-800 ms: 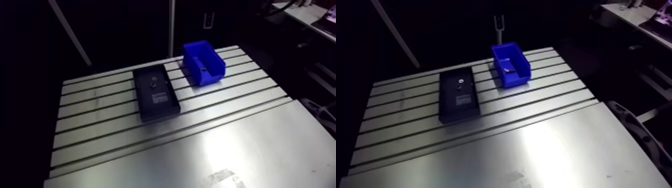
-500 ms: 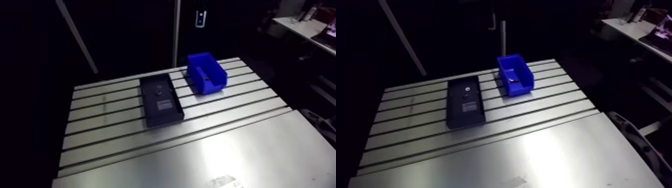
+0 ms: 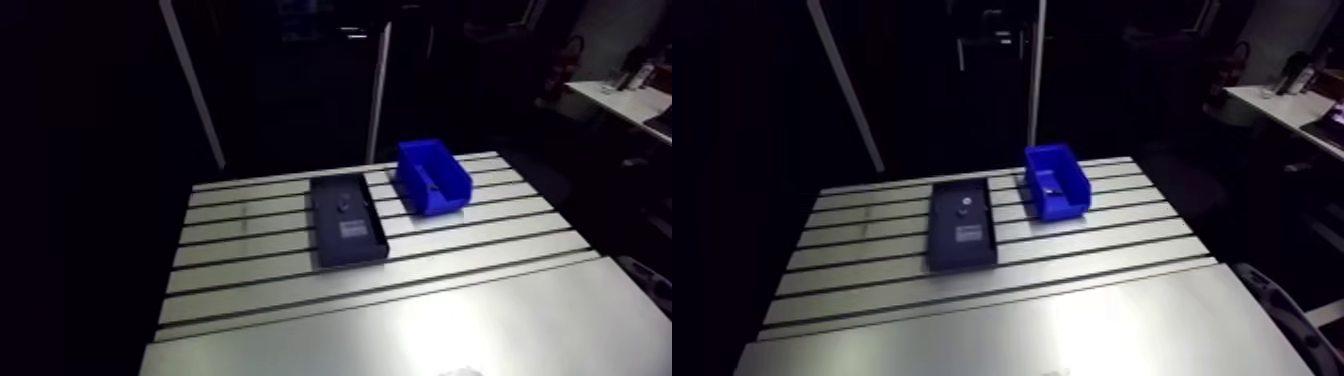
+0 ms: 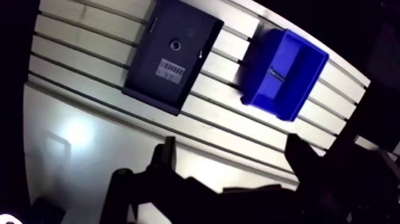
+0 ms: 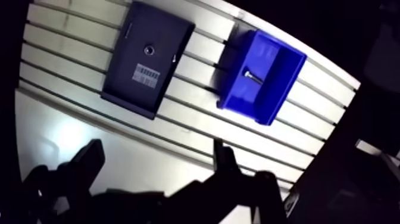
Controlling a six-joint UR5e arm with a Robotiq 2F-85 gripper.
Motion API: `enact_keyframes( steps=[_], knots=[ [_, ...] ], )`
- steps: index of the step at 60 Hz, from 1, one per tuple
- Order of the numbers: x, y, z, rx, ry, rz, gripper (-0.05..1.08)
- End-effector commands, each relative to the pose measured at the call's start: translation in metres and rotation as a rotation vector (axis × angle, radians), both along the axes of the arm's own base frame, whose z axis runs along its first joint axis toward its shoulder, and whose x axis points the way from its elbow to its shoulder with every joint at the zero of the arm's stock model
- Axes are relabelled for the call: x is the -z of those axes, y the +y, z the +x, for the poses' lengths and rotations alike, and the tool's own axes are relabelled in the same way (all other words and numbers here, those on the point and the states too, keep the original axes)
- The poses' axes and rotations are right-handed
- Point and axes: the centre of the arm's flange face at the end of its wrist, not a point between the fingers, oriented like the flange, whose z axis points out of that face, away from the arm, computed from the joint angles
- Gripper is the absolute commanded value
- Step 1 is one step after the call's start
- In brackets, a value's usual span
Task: Pick up the M10 bolt from the tray and put it into the blue bin.
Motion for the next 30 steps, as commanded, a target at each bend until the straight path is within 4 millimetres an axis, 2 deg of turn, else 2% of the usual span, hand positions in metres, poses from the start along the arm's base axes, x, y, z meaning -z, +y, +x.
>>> enact_keyframes(
  steps=[1,16,30],
  knots=[
    [-0.054,-0.053,0.062,0.371,0.075,0.021,0.0],
    [-0.041,-0.043,0.07,0.392,0.053,0.029,0.0],
    [-0.042,-0.036,0.076,0.405,0.053,0.032,0.0]
  ],
)
